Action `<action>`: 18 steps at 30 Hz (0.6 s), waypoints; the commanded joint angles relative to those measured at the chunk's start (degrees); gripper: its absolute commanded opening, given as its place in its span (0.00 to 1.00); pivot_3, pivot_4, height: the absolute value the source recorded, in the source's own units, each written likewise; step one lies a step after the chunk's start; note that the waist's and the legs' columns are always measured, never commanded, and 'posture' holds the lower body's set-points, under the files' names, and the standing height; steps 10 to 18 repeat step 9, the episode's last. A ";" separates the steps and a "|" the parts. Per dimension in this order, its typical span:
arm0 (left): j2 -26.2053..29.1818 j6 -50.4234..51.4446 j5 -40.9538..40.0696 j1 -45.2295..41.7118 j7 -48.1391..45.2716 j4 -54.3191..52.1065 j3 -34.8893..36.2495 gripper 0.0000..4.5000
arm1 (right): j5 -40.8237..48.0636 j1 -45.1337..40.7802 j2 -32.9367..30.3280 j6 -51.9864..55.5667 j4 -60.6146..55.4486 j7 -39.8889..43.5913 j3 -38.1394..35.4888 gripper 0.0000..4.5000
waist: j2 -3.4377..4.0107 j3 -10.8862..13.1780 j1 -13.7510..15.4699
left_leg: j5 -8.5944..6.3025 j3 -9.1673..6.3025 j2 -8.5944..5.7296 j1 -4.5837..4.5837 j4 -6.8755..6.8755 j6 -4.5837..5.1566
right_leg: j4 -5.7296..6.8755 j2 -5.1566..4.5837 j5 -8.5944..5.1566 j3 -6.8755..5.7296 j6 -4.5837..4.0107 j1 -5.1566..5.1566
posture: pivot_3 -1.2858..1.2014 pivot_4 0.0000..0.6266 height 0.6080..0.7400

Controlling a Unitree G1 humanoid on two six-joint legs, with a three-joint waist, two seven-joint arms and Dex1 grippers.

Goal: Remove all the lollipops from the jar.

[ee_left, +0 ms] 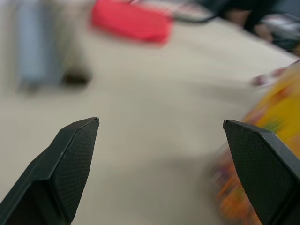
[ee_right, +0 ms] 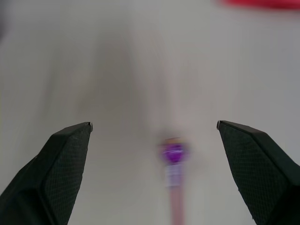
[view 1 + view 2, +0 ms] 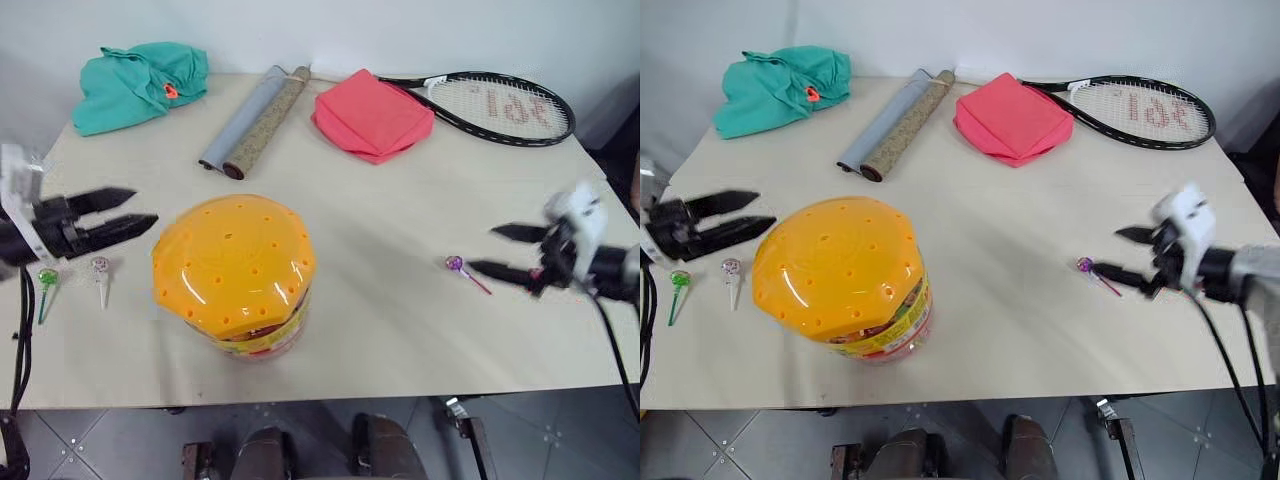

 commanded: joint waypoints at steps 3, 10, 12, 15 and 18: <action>-3.39 -1.20 -1.89 8.55 1.57 -6.46 8.28 1.00 | 1.67 -0.38 3.77 -2.35 -4.11 -0.74 4.05 0.99 | -0.10 -0.05 -0.08 | -0.01 -0.01 0.02 0.03 0.03 0.01 | 0.01 0.00 0.00 0.00 0.01 0.01 | 0.52 0.24 1.00; -11.33 -10.28 -0.99 13.51 2.83 -13.35 10.88 1.00 | -1.30 -1.03 8.08 -5.19 -3.56 -5.36 7.17 0.99 | -0.11 -0.06 0.56 | -0.01 -0.02 0.02 0.09 0.07 0.01 | 0.00 -0.05 0.00 -0.01 0.01 0.12 | 0.52 0.24 1.00; -11.33 -10.28 -0.99 13.51 2.83 -13.35 10.88 1.00 | -1.30 -1.03 8.08 -5.19 -3.56 -5.36 7.17 0.99 | -0.11 -0.06 0.56 | -0.01 -0.02 0.02 0.09 0.07 0.01 | 0.00 -0.05 0.00 -0.01 0.01 0.12 | 0.52 0.24 1.00; -11.33 -10.28 -0.99 13.51 2.83 -13.35 10.88 1.00 | -1.30 -1.03 8.08 -5.19 -3.56 -5.36 7.17 0.99 | -0.11 -0.06 0.56 | -0.01 -0.02 0.02 0.09 0.07 0.01 | 0.00 -0.05 0.00 -0.01 0.01 0.12 | 0.52 0.24 1.00; -11.33 -10.28 -0.99 13.51 2.83 -13.35 10.88 1.00 | -1.30 -1.03 8.08 -5.19 -3.56 -5.36 7.17 0.99 | -0.11 -0.06 0.56 | -0.01 -0.02 0.02 0.09 0.07 0.01 | 0.00 -0.05 0.00 -0.01 0.01 0.12 | 0.52 0.24 1.00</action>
